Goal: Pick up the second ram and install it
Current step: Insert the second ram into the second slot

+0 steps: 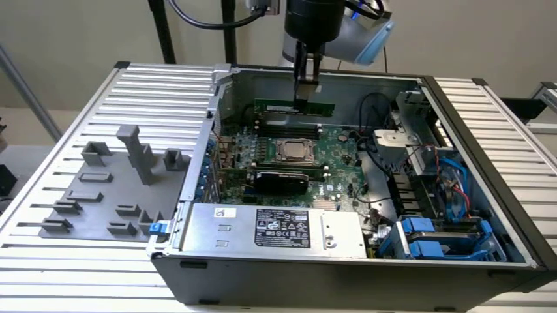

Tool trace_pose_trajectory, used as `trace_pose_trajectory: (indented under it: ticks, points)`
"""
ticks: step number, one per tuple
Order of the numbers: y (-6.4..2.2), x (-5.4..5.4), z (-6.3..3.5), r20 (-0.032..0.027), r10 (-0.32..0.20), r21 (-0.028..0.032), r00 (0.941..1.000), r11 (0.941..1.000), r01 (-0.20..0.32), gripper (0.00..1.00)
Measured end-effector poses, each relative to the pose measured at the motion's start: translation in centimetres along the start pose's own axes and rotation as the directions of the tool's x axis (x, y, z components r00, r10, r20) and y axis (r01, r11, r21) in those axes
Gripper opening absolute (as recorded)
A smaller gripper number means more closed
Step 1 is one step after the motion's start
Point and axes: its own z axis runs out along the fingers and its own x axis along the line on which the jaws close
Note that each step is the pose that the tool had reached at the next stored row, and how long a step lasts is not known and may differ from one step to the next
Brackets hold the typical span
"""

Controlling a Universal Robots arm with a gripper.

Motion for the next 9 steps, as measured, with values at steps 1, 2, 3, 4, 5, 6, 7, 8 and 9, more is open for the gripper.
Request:
trace_pose_trajectory:
  ticks: [1, 2, 3, 4, 5, 6, 7, 8, 9]
  points:
    - [0.00, 0.00, 0.00, 0.0000, 0.000, 0.0000, 1.0000, 1.0000, 0.000, 0.00]
    - [0.00, 0.00, 0.00, 0.0000, 0.000, 0.0000, 1.0000, 1.0000, 0.000, 0.00]
    - [0.00, 0.00, 0.00, 0.0000, 0.000, 0.0000, 1.0000, 1.0000, 0.000, 0.00]
    - [0.00, 0.00, 0.00, 0.0000, 0.000, 0.0000, 1.0000, 1.0000, 0.000, 0.00]
    - [0.00, 0.00, 0.00, 0.0000, 0.000, 0.0000, 1.0000, 1.0000, 0.000, 0.00]
    - [0.00, 0.00, 0.02, -0.0002, 0.000, 0.0004, 1.0000, 1.0000, 0.000, 0.00]
    - [0.00, 0.00, 0.14, 0.0001, 0.000, 0.0036, 1.0000, 1.0000, 0.000, 0.00]
    - [-0.01, 0.00, 0.31, 0.0000, 0.000, 0.0057, 1.0000, 1.0000, 0.000, 0.00]
    - [-0.01, 0.00, 0.49, 0.0001, 0.000, 0.0061, 1.0000, 1.0000, 0.000, 0.00]
